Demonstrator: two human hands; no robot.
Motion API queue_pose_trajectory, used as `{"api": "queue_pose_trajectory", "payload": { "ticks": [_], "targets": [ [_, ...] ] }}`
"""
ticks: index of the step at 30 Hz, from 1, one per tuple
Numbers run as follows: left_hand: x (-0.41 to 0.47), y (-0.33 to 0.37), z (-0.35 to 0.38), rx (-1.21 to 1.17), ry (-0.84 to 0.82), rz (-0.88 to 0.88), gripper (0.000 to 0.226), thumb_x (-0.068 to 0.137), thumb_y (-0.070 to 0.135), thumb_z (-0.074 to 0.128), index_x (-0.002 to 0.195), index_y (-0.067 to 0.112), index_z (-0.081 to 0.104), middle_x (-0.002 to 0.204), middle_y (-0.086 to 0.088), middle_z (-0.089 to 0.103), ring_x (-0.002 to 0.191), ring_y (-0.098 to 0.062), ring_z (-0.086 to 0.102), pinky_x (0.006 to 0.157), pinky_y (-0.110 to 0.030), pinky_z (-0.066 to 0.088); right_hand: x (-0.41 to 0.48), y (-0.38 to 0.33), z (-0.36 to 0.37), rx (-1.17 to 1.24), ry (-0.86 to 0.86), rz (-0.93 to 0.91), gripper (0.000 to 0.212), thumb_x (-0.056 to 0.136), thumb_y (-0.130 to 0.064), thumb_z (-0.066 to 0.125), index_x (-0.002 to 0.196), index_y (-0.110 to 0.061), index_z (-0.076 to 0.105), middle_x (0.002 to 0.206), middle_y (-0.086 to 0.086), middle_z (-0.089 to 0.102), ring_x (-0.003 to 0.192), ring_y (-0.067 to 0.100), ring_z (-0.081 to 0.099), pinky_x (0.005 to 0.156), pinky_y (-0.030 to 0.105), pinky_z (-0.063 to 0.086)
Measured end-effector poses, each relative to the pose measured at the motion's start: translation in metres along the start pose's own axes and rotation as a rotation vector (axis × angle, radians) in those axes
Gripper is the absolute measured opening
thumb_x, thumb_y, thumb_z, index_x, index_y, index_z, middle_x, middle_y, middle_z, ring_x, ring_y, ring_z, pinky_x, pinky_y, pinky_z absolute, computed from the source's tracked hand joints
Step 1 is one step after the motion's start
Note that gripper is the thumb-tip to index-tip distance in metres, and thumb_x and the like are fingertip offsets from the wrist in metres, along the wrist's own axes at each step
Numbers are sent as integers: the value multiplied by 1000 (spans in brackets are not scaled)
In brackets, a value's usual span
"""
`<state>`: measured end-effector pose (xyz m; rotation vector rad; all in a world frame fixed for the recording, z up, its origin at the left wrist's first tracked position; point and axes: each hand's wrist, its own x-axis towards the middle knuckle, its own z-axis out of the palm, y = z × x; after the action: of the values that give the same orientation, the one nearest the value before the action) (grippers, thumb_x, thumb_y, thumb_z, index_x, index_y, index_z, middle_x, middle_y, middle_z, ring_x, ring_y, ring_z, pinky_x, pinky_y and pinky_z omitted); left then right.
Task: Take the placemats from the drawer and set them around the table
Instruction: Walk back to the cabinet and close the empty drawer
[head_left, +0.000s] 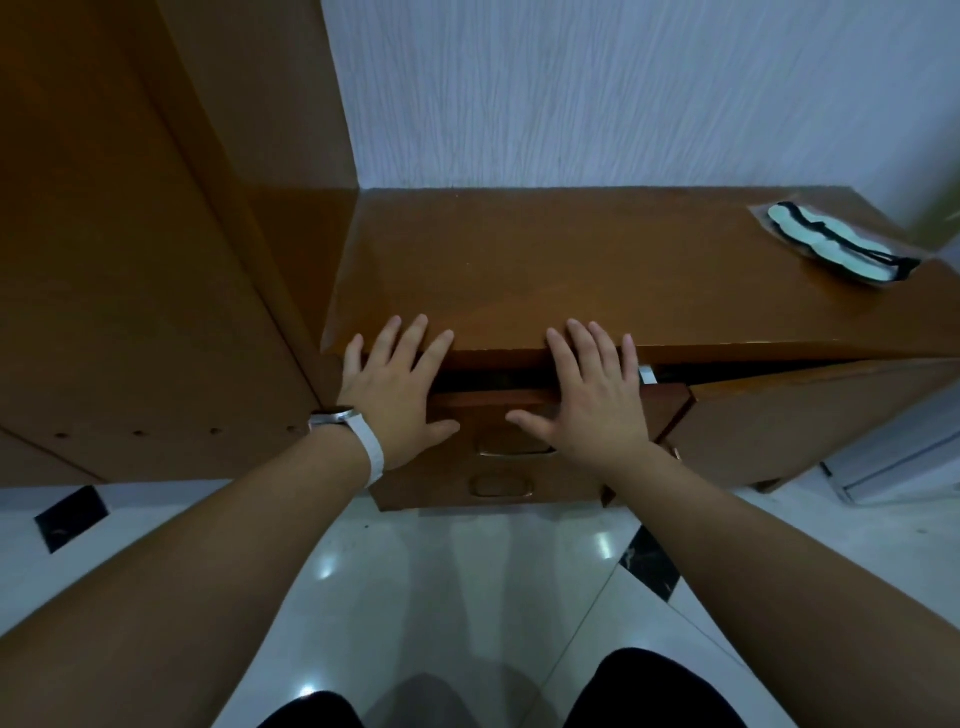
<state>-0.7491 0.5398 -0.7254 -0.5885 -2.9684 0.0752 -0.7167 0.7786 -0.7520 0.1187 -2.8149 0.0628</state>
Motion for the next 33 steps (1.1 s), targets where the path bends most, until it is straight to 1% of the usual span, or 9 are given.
{"api": "queue_pose_trajectory", "payload": {
  "ticks": [3,7,10,14,18,23,27,30,33],
  "targets": [
    [0,3,7,56,65,-6,100,76,66,61,152,31,7,161,-4,10,147,-29,6,114,-57,10,3,2,6,-5,53,4,98,76,-85,46,147,-19,37,152,12,39,143,33,30,117,57,14],
    [2,2,17,70,170,-13,93,72,56,71,148,27,26,155,-8,30,142,-32,24,109,-60,19,8,-1,18,22,134,51,91,74,-80,55,141,-19,43,146,12,44,139,33,33,116,57,14],
    [4,1,26,58,254,-15,86,71,50,75,144,25,36,150,-10,39,138,-34,32,106,-60,22,10,-1,26,18,199,58,86,75,-75,60,138,-19,45,143,13,47,137,33,35,115,58,16],
    [8,1,38,51,362,-24,78,72,43,76,140,24,41,146,-11,44,135,-34,37,105,-60,23,11,5,37,3,299,19,81,75,-65,69,136,-20,41,140,15,49,134,32,32,113,59,22],
    [10,1,43,58,393,-32,75,75,41,74,139,25,40,145,-11,45,134,-34,38,105,-59,22,13,6,44,-3,344,15,79,75,-62,72,135,-19,41,138,15,48,133,32,31,112,59,20],
    [10,2,43,57,390,-40,74,75,39,75,139,24,41,144,-12,45,134,-34,38,105,-59,22,14,3,42,-5,320,31,78,76,-63,71,134,-20,42,137,16,48,132,33,31,112,60,21],
    [9,5,39,48,363,-56,75,74,36,76,139,24,40,145,-12,44,135,-35,36,106,-60,21,14,-1,33,-20,278,59,76,76,-63,70,133,-21,44,137,15,51,132,35,36,112,60,23],
    [8,7,33,42,319,-64,74,74,33,76,139,25,41,145,-11,44,135,-34,36,106,-60,21,13,-6,25,-7,213,84,74,75,-59,72,133,-19,50,138,15,52,133,37,41,112,61,23],
    [6,5,16,-6,220,-64,71,76,40,72,140,28,43,148,-7,42,138,-31,32,108,-59,21,9,-8,9,-19,71,77,79,79,-62,65,143,-21,43,149,12,43,142,34,32,117,58,15]
  ]
}}
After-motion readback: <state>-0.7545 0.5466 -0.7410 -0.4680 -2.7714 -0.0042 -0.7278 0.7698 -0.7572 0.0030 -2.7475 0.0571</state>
